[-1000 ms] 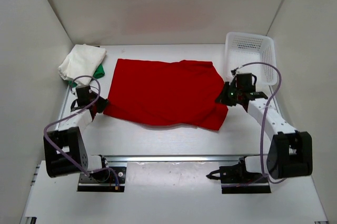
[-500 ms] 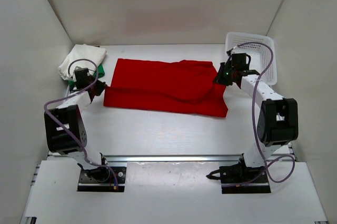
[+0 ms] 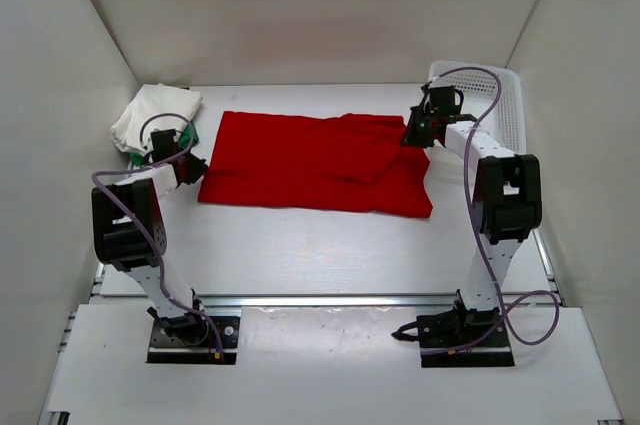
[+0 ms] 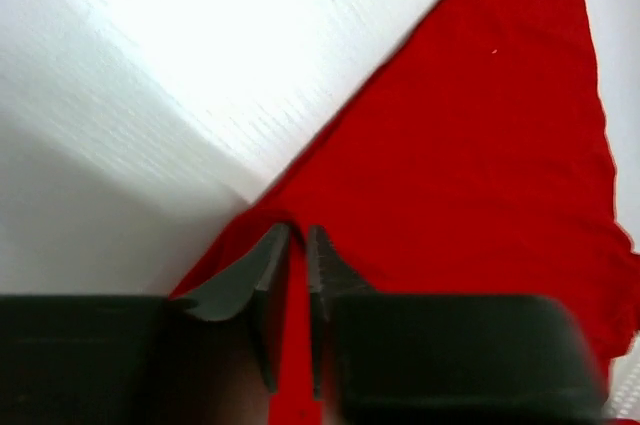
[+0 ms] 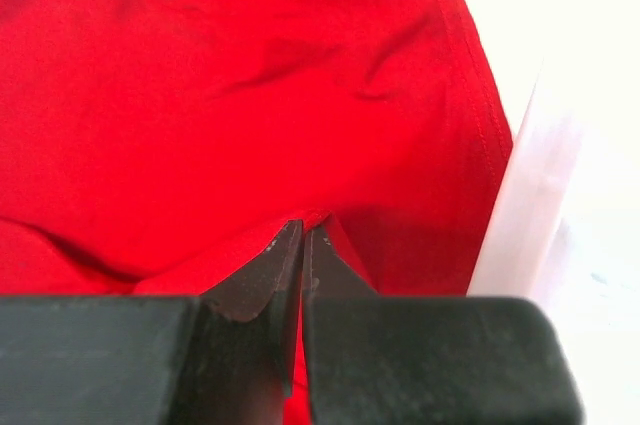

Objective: Fold and stack the t-shirts
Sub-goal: Flatten out the tshirt, then fold the flattened tshirt in 1/3 of the way

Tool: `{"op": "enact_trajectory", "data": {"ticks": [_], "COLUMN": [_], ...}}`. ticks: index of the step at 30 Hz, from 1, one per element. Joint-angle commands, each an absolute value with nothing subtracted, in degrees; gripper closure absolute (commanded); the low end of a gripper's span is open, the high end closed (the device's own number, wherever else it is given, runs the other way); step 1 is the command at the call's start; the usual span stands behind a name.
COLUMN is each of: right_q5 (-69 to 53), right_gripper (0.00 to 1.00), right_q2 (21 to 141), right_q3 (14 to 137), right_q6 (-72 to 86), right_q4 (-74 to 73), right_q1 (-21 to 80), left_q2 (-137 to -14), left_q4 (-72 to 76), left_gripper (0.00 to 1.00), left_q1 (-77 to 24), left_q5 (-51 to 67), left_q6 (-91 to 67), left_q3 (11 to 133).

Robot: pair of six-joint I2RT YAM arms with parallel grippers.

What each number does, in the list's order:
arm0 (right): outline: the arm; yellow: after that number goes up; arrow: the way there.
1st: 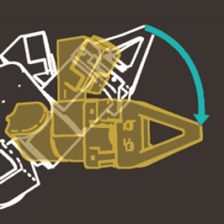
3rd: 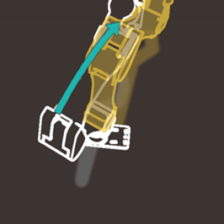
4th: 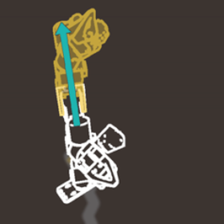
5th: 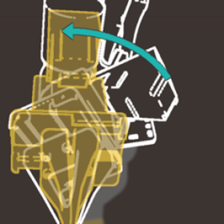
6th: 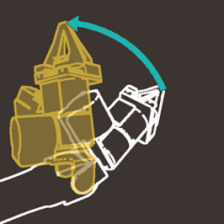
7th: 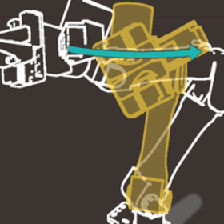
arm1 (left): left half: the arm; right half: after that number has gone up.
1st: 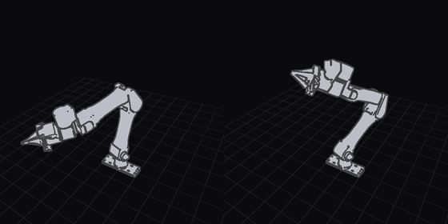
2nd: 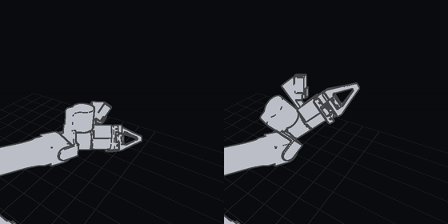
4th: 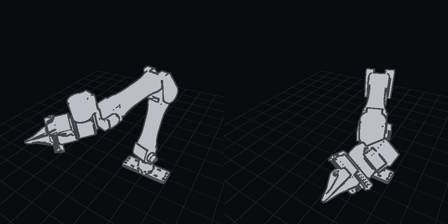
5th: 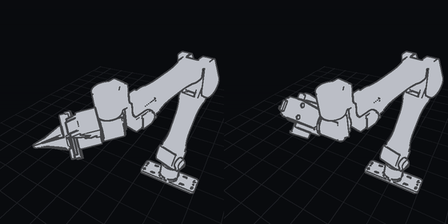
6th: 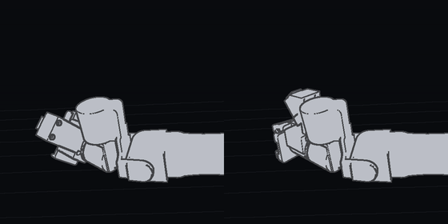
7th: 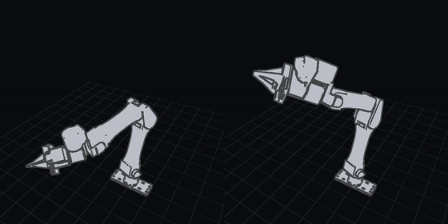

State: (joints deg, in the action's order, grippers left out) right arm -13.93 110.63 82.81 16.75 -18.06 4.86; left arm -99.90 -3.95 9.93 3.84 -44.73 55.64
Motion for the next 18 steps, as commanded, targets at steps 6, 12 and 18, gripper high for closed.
{"op": "enact_trajectory", "data": {"ticks": [6,12,18], "right_q5": [-13.1,-14.3,-13.8], "right_gripper": [0.94,0.61,1.00], "right_q2": [112.2,100.1,81.6], "right_q3": [87.6,76.3,50.0], "right_q6": [18.1,22.1,29.3], "right_q4": [-16.9,-11.2,3.4], "right_q1": [5.0,4.8,6.9], "left_q2": [-93.9,-81.3,-76.0], "left_q4": [-2.7,-1.0,1.1], "left_gripper": [0.45,0.49,0.54], "left_q1": [10.8,9.8,11.3], "left_q5": [5.5,6.1,6.3], "left_q6": [-44.4,-45.3,-47.5], "left_q3": [54.7,39.9,29.4]}}
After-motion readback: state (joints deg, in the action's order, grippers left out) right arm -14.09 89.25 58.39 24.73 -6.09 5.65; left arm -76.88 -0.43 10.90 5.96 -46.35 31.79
